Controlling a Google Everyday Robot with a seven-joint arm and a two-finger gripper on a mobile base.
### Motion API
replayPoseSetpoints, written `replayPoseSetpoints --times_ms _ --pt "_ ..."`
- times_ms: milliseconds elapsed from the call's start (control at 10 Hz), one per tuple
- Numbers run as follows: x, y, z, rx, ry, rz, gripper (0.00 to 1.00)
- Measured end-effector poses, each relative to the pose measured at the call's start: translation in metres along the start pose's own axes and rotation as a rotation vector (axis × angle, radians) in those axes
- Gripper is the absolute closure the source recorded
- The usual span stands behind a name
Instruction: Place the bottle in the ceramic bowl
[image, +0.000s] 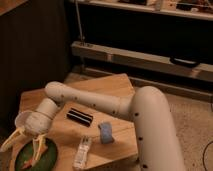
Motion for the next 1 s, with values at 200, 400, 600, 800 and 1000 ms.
replayPoseSetpoints --times_ms 200,400,600,800,1000 --pt "0.014 0.022 -0.041 0.018 0.086 0.065 0.29" --pt "0.043 0.044 -0.082 0.035 0.195 0.151 0.29" --pt "0.084 0.072 -0.119 0.041 0.338 0.238 0.29" --pt "0.115 0.093 -0.14 0.031 0.47 0.264 0.29" --pt "0.139 0.101 -0.154 0.044 0.527 0.241 0.29"
